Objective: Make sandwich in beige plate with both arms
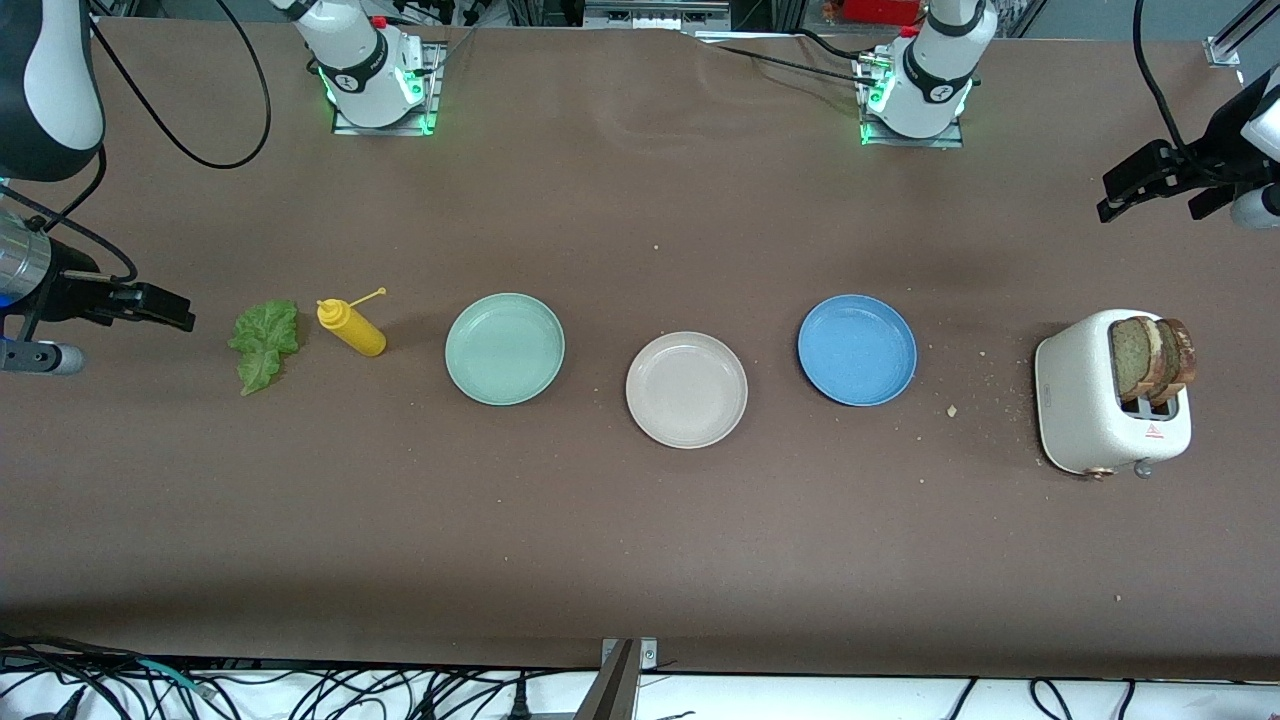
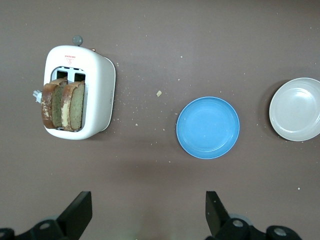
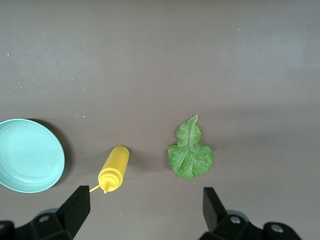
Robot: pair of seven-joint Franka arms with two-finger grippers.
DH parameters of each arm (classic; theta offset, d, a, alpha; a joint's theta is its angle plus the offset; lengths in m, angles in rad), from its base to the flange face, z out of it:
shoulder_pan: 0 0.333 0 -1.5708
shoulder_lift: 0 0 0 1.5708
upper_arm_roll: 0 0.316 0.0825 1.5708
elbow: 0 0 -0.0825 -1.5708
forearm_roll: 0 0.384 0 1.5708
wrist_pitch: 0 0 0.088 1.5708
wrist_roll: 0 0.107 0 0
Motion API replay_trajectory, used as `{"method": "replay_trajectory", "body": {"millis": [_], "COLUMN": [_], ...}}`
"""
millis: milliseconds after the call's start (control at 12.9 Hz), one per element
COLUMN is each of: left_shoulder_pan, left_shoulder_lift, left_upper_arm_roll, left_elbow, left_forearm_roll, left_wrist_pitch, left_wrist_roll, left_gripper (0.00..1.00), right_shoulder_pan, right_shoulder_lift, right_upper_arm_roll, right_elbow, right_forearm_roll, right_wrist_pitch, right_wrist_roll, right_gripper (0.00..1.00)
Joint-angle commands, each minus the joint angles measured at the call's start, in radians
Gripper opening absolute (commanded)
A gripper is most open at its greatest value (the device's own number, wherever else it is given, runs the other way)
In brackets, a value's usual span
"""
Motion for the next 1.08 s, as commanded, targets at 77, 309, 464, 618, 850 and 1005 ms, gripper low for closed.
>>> {"method": "replay_trajectory", "body": {"millis": [77, 309, 464, 618, 850, 1005], "left_shoulder_pan": [0.006, 0.008, 0.008, 0.008, 0.006, 0.006], "left_shoulder_lift": [0.013, 0.014, 0.019, 0.019, 0.019, 0.019], "left_upper_arm_roll": [0.002, 0.002, 0.002, 0.002, 0.002, 0.002], "left_elbow": [0.025, 0.025, 0.025, 0.025, 0.023, 0.025], "left_forearm_roll": [0.002, 0.002, 0.003, 0.003, 0.003, 0.003], "left_wrist_pitch": [0.003, 0.003, 0.003, 0.005, 0.01, 0.01], "left_wrist_roll": [0.016, 0.016, 0.016, 0.016, 0.016, 0.014], "left_gripper": [1.0, 1.0, 1.0, 1.0, 1.0, 1.0], "right_shoulder_pan": [-0.001, -0.001, -0.001, -0.001, -0.001, -0.001], "right_shoulder_lift": [-0.026, -0.023, -0.024, -0.024, -0.024, -0.023], "right_upper_arm_roll": [0.004, 0.002, 0.004, 0.002, 0.002, 0.002], "right_elbow": [-0.026, -0.023, -0.023, -0.023, -0.023, -0.023], "right_forearm_roll": [0.001, 0.004, -0.001, 0.001, 0.004, 0.004], "right_wrist_pitch": [-0.004, 0.005, 0.005, 0.006, 0.005, 0.006], "right_wrist_roll": [0.009, 0.009, 0.009, 0.009, 0.009, 0.009], "right_gripper": [1.0, 1.0, 1.0, 1.0, 1.0, 1.0]}}
